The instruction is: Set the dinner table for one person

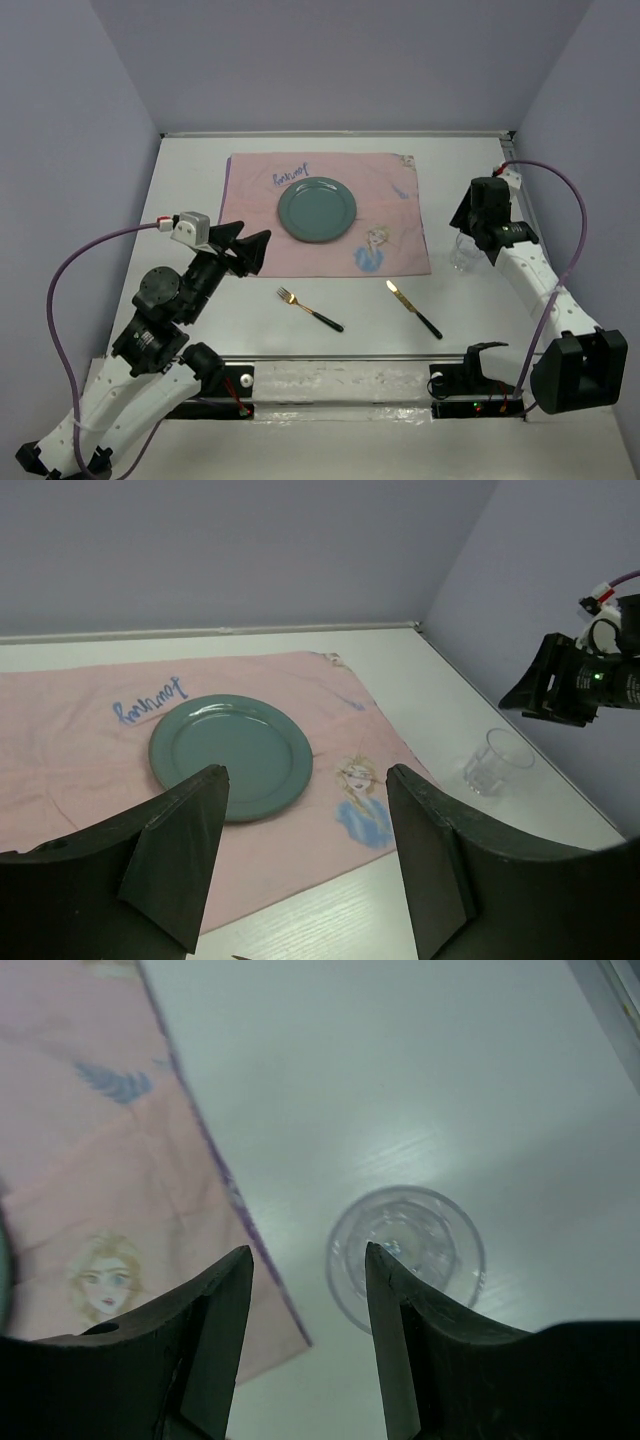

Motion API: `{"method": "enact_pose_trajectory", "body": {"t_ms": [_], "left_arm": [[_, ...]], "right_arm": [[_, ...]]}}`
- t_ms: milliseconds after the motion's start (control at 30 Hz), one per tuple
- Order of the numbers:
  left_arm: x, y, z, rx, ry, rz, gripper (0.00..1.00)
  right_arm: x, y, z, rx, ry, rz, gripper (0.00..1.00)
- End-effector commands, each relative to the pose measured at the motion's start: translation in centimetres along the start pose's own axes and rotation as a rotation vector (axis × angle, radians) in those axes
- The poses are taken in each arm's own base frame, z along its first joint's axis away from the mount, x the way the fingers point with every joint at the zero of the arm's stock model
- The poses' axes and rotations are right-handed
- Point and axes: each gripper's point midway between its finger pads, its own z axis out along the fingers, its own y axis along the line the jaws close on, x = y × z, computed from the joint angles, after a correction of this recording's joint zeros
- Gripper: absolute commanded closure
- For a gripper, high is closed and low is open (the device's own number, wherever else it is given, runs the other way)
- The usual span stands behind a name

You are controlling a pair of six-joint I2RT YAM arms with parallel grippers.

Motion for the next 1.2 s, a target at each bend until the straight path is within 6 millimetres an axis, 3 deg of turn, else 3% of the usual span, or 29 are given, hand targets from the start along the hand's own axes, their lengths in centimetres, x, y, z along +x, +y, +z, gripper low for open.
{"method": "enact_pose_trajectory", "body": {"t_ms": [0,400,600,700,767,867,967,1033,1067,1133,1167], "left_arm": [[-1.2,-0.8,-0.3,0.025,-0.044,0.026,0.25],[-0.7,-1.2,-0.9,0.043,-0.029,0.025,0.24],[-0.7,-1.3,-0.9,0.046,-0.028,0.025,0.23],[-0.9,-1.3,-1.0,0.048,-0.034,0.023,0.23],[-1.0,-1.3,-1.0,0.049,-0.039,0.021,0.23],[-0.7,-1.2,-0.8,0.043,-0.029,0.026,0.23],[-0.5,-1.2,-0.7,0.038,-0.022,0.030,0.23],[-0.4,-1.2,-0.6,0.039,-0.021,0.032,0.23],[-0.3,-1.2,-0.5,0.038,-0.015,0.033,0.23],[-0.1,-1.0,-0.4,0.033,-0.009,0.037,0.23],[-0.1,-0.8,-0.3,0.022,-0.009,0.041,0.23]], "right_arm": [[2.7,-3.4,-0.6,0.130,0.080,-0.028,0.46],[6.7,-2.3,2.6,0.110,0.226,-0.069,0.50],[6.1,-2.6,3.7,0.151,0.211,-0.093,0.68],[5.7,-3.3,4.2,0.196,0.202,-0.138,0.84],[5.0,-3.5,4.7,0.222,0.191,-0.169,0.99],[2.7,-2.9,4.3,0.220,0.149,-0.173,1.00],[-1.7,-0.1,3.6,0.107,0.055,-0.175,1.00],[-3.5,2.0,3.8,0.028,0.026,-0.177,1.00],[-4.7,4.1,4.4,-0.019,0.018,-0.194,1.00],[-5.0,7.5,4.8,-0.055,0.007,-0.255,1.00],[-5.8,9.4,6.1,-0.066,-0.004,-0.301,1.00]]}}
